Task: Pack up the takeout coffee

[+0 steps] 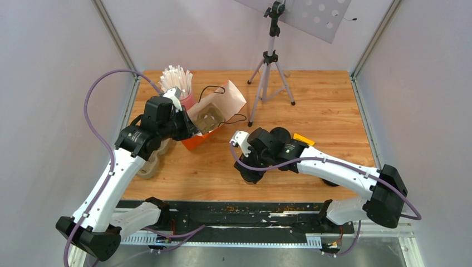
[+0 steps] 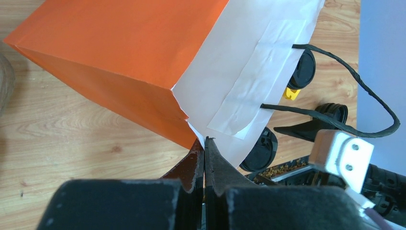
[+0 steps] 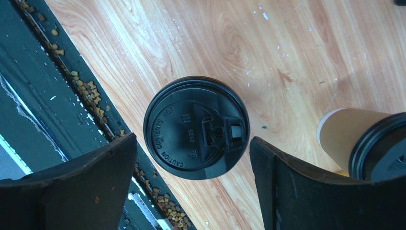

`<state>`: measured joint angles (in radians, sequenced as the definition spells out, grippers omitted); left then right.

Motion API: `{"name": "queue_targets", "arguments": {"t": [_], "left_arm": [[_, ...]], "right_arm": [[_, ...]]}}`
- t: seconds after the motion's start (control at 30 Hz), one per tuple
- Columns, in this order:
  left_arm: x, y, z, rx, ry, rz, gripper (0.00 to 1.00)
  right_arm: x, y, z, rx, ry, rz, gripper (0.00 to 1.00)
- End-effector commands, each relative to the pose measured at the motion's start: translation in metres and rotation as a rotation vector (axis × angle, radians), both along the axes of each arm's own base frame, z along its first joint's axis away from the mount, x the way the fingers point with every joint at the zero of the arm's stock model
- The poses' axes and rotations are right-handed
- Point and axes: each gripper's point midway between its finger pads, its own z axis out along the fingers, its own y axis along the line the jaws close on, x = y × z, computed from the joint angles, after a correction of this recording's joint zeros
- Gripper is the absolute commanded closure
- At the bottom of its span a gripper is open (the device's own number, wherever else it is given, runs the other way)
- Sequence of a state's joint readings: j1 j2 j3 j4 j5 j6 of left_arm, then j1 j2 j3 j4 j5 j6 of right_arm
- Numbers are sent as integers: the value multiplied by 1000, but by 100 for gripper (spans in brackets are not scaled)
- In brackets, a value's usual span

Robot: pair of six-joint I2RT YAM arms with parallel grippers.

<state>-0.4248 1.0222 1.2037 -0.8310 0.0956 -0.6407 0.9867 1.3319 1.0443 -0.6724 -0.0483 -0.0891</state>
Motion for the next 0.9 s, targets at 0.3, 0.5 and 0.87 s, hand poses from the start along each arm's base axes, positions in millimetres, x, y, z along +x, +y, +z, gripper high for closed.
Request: {"name": "queue_targets", "arguments": {"t": [0.3,0.5,0.87], "left_arm": [[4,2,26,-17,-86,-3,100],[3,3,26,-16,-86,2,100],[2,3,26,-21,-86,8,100]], "right_arm": [[1,12,-10,-37,-26,35,14],[-4,10,-6,-22,-9,32,14],[-2,6,-14,-50,-12,15,19]]}}
